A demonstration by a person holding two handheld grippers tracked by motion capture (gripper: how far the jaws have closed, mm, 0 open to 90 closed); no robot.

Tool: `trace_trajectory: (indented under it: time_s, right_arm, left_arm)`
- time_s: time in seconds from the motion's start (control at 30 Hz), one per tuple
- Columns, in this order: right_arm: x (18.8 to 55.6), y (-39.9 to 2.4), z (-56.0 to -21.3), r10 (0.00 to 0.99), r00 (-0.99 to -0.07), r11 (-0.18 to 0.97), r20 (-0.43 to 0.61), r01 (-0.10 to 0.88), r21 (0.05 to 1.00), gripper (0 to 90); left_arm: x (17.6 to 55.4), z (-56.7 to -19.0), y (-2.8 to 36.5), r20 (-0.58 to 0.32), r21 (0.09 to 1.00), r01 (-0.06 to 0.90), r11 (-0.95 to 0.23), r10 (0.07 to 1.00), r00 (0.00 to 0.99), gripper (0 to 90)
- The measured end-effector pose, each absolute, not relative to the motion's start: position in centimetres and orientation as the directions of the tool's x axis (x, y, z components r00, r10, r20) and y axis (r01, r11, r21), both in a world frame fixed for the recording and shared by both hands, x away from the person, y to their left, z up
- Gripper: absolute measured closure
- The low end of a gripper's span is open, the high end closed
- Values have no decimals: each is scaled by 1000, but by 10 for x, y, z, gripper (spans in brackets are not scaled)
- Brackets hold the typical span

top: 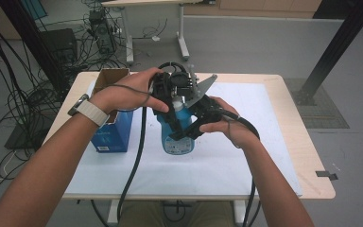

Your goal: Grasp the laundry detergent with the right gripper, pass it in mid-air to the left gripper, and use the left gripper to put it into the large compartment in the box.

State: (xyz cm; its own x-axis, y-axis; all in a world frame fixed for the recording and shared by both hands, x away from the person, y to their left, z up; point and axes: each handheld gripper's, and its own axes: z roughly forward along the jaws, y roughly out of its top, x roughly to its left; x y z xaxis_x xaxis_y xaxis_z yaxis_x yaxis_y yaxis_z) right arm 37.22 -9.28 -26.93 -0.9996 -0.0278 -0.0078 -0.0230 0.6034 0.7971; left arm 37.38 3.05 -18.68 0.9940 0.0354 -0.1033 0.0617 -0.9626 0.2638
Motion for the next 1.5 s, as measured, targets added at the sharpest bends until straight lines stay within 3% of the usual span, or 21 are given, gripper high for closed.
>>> trace_trajectory:
  time_s: [0.13,0.17,0.37,0.4,0.43,0.7,0.73,0.87,1.1,1.13,1.5]
  right_arm:
    - [372,-92,-270,-29,-1000,602,-1,-19,798,436]
    - [372,-92,-269,-26,-1000,605,5,-12,796,436]
    - [372,-92,-270,-29,-1000,604,5,-14,797,436]
    - [372,-92,-270,-30,-1000,604,6,-13,797,436]
    - [372,-92,-270,-32,-999,601,-3,-22,799,436]
    - [371,-93,-269,-27,-1000,602,1,-15,798,436]
    - [371,-93,-269,-29,-1000,600,5,-13,800,436]
    - [370,-93,-269,-26,-1000,603,12,-6,798,436]
    - [370,-94,-268,-34,-999,596,4,-17,803,436]
    - [370,-94,-269,-34,-999,595,2,-18,804,435]
    - [371,-93,-268,-36,-999,593,-12,-31,804,432]
  left_arm:
    - [377,-186,31,-97,243,27,-970,3,995,375]
    - [374,-188,31,-108,268,71,-961,43,993,375]
    - [374,-188,32,-109,269,74,-960,45,993,375]
    - [376,-186,32,-99,244,33,-969,9,995,376]
    - [374,-188,32,-109,266,70,-961,42,993,375]
    - [373,-187,31,-109,269,74,-960,46,993,375]
    - [376,-185,32,-97,243,30,-970,6,995,375]
    - [373,-187,31,-110,271,77,-960,48,993,375]
    - [374,-184,31,-98,249,39,-968,15,995,375]
    - [371,-186,30,-108,274,78,-959,50,993,376]
    - [371,-185,30,-105,270,88,-959,62,993,377]
